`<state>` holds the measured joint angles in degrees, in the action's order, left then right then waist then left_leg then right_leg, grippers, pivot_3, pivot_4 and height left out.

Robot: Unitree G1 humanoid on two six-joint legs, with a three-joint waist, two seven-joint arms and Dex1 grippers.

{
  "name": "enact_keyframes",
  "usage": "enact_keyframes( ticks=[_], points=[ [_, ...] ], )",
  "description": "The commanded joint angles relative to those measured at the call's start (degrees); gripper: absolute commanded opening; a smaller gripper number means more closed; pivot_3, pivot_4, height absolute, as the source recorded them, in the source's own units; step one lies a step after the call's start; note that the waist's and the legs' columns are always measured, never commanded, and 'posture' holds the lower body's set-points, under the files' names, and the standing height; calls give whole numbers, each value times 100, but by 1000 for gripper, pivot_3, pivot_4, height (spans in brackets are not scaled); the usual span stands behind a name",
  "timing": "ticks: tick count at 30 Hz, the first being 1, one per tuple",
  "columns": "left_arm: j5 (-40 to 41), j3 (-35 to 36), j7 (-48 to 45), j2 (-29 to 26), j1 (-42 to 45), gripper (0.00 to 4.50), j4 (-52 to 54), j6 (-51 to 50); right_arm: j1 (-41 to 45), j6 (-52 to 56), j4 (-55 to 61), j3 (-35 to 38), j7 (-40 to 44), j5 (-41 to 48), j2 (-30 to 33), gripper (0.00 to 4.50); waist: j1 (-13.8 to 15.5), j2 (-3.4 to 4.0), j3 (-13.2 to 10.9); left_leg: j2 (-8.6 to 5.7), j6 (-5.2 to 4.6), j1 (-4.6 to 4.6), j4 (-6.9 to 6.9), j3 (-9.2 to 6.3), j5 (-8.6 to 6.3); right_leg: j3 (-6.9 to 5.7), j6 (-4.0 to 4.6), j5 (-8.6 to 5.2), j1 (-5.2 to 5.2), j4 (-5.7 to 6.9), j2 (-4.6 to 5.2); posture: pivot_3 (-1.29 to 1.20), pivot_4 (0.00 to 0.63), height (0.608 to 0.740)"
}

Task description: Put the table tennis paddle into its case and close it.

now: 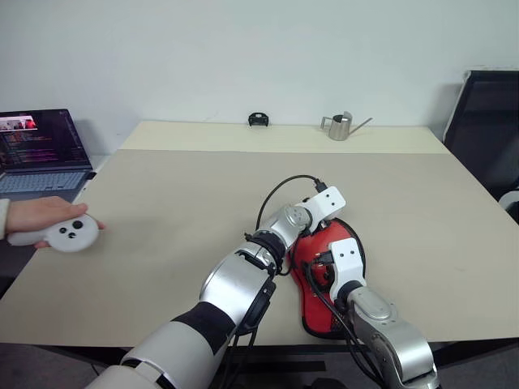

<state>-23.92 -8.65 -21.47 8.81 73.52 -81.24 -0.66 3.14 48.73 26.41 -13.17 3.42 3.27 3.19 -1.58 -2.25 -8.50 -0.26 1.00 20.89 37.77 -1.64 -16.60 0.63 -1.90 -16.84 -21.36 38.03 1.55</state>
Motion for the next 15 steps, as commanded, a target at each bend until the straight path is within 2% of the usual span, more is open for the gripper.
enact_keyframes(
  ticks=[1, 7, 12, 15],
  points=[
    [71, 20, -222, 177, 36, 2983, 185, 173, -194, 551, -1032, -222, 149, 39, 23, 4500, -23, -5, 3, 0, 0, -1, 0, 1, 0, 1, 0, 0, 0, 0, 0, 0, 150, 740],
    [244, 174, -370, -225, 172, 2983, 248, 454, 226, 351, -1507, -141, 331, 38, 94, 4500, -39, -4, 4, 7, 0, -12, 3, 3, 1, 9, -1, 1, 3, 5, -11, 0, 150, 740],
    [375, 305, -476, -800, 264, 2983, 317, 730, 519, 150, -1872, -41, 558, 28, 233, 4500, -70, -2, 5, 16, 0, -17, 4, 9, 1, 17, -2, 3, 2, 9, -20, 0, 150, 740],
    [576, 453, -733, -1325, 250, 2983, 391, 880, 653, 80, -2012, 54, 674, 31, 323, 4500, -69, -2, 4, 16, 0, -15, 4, 8, 1, 17, -2, 4, 1, 8, -20, 0, 150, 740]
  ],
)
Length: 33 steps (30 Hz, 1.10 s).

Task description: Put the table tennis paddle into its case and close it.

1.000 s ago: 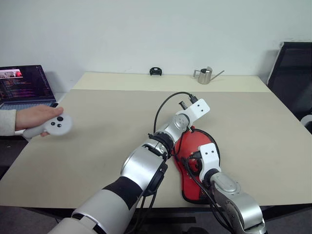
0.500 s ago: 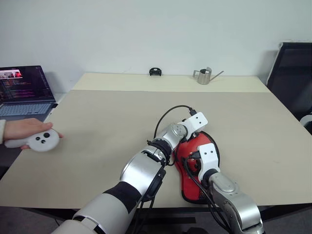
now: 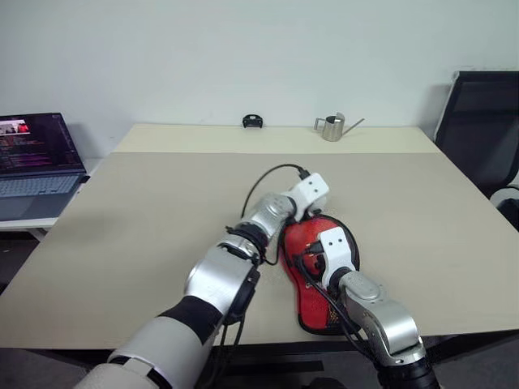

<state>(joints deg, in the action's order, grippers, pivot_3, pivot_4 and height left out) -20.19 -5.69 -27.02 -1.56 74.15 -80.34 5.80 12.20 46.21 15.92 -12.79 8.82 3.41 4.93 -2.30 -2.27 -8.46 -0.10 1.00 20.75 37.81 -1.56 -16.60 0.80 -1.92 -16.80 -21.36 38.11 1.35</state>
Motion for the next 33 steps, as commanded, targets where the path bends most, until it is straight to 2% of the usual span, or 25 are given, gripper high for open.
enact_keyframes(
  ticks=[1, 2, 5, 8, 14, 18, 25, 29, 33],
  points=[
    [243, 178, -253, -401, 173, 2983, 322, 275, -222, 306, -1005, 39, 168, 16, 177, 4500, 12, 0, 0, 0, 0, 1, 1, -1, 0, -1, 1, 0, 0, 0, 0, 0, 150, 740],
    [257, 173, -265, -427, 165, 2983, 327, 290, -185, 245, -1097, 81, 226, 19, 225, 4500, 27, 0, 0, 0, 0, 2, 1, -1, 0, -2, 1, 1, 0, 0, 1, 0, 150, 740],
    [649, 458, -906, -1037, -56, 2983, 496, 369, -61, 178, -1199, 140, 387, 0, 413, 4500, 48, -1, 1, -2, 0, 3, 2, -1, 0, -6, 24, 14, 2, -3, 4, 0, 150, 740],
    [901, 600, -1295, -1371, -324, 2983, 657, 434, 32, 129, -1290, 246, 526, 14, 561, 4500, 47, 1, 0, -2, 0, 4, 1, -2, 0, -7, 27, 16, 0, -1, 5, 0, 150, 740],
    [1647, 1008, -2155, -1736, -930, 2983, 1190, -34, 136, 75, -1335, 383, 765, 58, 850, 4500, 101, 2, 1, -8, -2, 11, 2, -8, -1, -17, 31, 17, 1, -3, 16, 0, 150, 740],
    [2000, 1035, -2704, -1738, -1412, 2983, 1834, -389, 191, 25, -1240, 559, 988, 217, 1045, 4500, 127, 3, -1, -16, -5, 18, 4, -15, -2, -25, 31, 18, 1, -5, 26, 0, 150, 740],
    [2606, 616, -3599, -1429, -2486, 2983, 4177, -1213, 34, 205, -336, 1067, 1676, 906, 1534, 4500, 179, 13, -8, -19, -17, 49, 5, -18, -9, -25, 33, 17, -18, -16, 33, 0, 150, 740],
    [2736, 292, -3760, -1326, -2813, 2983, 5060, -1547, -92, 470, 261, 1392, 1942, 1369, 1759, 4500, 199, 19, -11, -18, -17, 111, 16, -18, -9, -22, 35, 18, -81, -5, 33, 0, 150, 740],
    [2829, -46, -3876, -1223, -3020, 2983, 5602, -1811, -182, 837, 766, 1773, 2054, 1832, 1914, 4500, 215, 51, -32, -19, -18, 118, 15, -16, -9, -19, 35, 18, -86, -9, 33, 0, 150, 740]
  ],
)
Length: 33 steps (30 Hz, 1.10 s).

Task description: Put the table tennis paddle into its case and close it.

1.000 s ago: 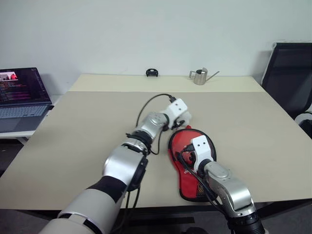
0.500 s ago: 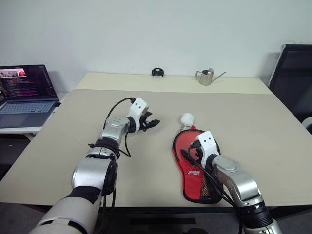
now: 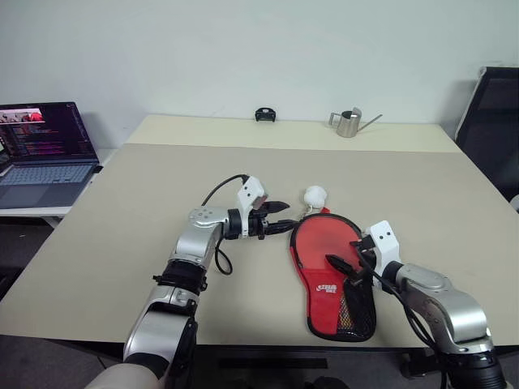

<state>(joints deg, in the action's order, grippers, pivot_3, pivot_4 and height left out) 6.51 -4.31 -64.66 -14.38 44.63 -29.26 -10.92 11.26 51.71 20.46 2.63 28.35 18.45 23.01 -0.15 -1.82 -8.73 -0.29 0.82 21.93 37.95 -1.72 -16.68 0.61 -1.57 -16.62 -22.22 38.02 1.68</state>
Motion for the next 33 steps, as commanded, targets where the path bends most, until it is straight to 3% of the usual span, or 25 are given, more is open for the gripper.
enact_keyframes(
  ticks=[1, 8, 17, 28, 33],
  points=[
    [131, -292, -142, 71, -107, 2983, 561, -118, -104, 371, 401, 346, 116, 444, 128, 4500, 1, 16, -11, 0, 0, 0, 0, 1, 0, 0, 0, 0, 0, -1, 0, 0, 150, 740],
    [-215, -875, 82, 412, -10, 2983, 110, 297, 124, 676, 516, 984, 66, 967, 325, 4500, 1, 58, -48, -3, -2, 2, 1, 6, 0, 2, 0, 0, -2, 0, -2, 0, 150, 740],
    [-439, -1120, 273, 619, 22, 2983, -507, 759, 918, 862, 79, 1132, -65, 1153, 544, 4500, -9, 62, -53, 0, -3, 3, 0, 13, 1, 11, 0, 0, -7, 2, -12, 0, 150, 740],
    [-435, -1196, 361, 617, -214, 2983, -293, 721, 2975, 447, -2192, 546, -392, 693, 70, 4500, -27, 67, -55, 4, -5, 4, 1, 26, 1, 22, 1, 0, -16, 7, -13, 0, 150, 740],
    [-447, -1213, 449, 590, -324, 2983, -138, 665, 4119, -621, -4190, 309, -734, 137, -635, 4500, -88, 72, -58, 1, -6, 4, 4, 36, 2, 28, 2, 1, -21, 12, -5, 0, 150, 740]
  ],
)
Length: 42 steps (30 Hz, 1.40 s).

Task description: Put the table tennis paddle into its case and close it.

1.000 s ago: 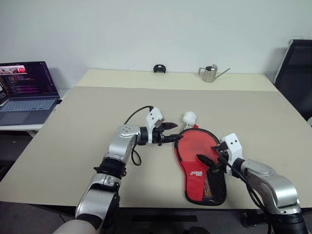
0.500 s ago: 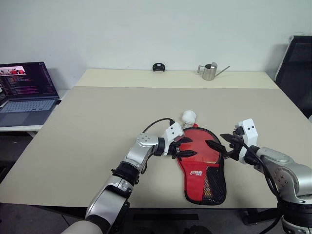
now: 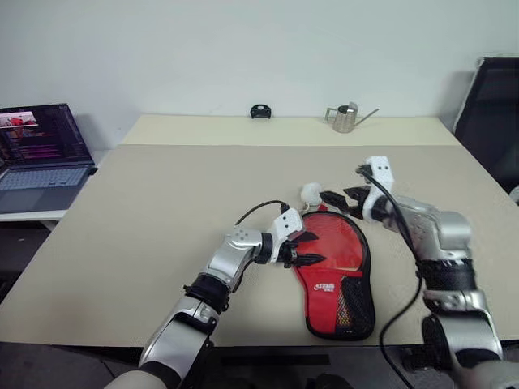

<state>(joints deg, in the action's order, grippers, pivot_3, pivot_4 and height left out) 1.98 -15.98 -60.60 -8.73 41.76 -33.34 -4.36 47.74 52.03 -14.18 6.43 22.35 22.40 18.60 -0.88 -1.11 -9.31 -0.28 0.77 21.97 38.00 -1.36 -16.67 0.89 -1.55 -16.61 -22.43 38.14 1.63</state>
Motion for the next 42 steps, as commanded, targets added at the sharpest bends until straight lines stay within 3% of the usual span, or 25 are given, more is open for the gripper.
enact_keyframes(
  ticks=[1, 11, 24, 32, 36, 38, 42],
  points=[
    [3, -45, 63, 18, -62, 2983, 302, -3, 664, -911, -1162, -96, -171, -370, -314, 4500, -28, 0, 0, 0, 0, 1, 0, 0, 0, 0, 0, 0, -1, 1, 0, 0, 150, 740],
    [3, -48, 210, -49, -255, 2983, 617, -155, 1884, -3137, -4546, -304, -494, -1351, -876, 4500, -80, 2, 0, -1, 21, 20, -1, 6, 12, 2, 0, 0, -24, 7, 7, 0, 150, 740],
    [-12, -63, 310, -114, -301, 2983, 676, -198, 2119, -4186, -5620, -470, -828, -2048, -1316, 4500, -105, 3, 1, 1, 28, 43, 14, 24, 21, 20, 1, 0, -81, 82, 7, 0, 150, 740],
    [-89, -132, 348, -93, -319, 3005, 653, -155, 2091, -4298, -5692, -384, -1076, -2106, -1317, 1700, -105, 4, 1, 1, 30, 44, 18, 24, 23, 20, 2, 0, -81, 84, 7, 0, 150, 740],
    [-181, -253, 380, -26, -258, 3005, 529, -68, 2054, -4278, -5677, -300, -1145, -2056, -1306, 511, -103, 4, 2, 1, 30, 44, 18, 24, 23, 20, 2, 0, -80, 84, 7, 0, 150, 740],
    [-221, -311, 402, 17, -213, 3005, 427, -20, 2043, -4266, -5668, -243, -1174, -2039, -1303, 152, -97, 5, 2, 1, 30, 44, 19, 24, 23, 19, 2, 0, -80, 85, 7, 0, 150, 740],
    [-431, -471, 471, 68, -100, 3005, 19, 128, 2046, -4233, -5621, -170, -1191, -2027, -1300, 78, -91, 6, 4, -1, 28, 45, 22, 23, 23, 19, 2, 0, -80, 84, 9, 0, 150, 740]
  ],
)
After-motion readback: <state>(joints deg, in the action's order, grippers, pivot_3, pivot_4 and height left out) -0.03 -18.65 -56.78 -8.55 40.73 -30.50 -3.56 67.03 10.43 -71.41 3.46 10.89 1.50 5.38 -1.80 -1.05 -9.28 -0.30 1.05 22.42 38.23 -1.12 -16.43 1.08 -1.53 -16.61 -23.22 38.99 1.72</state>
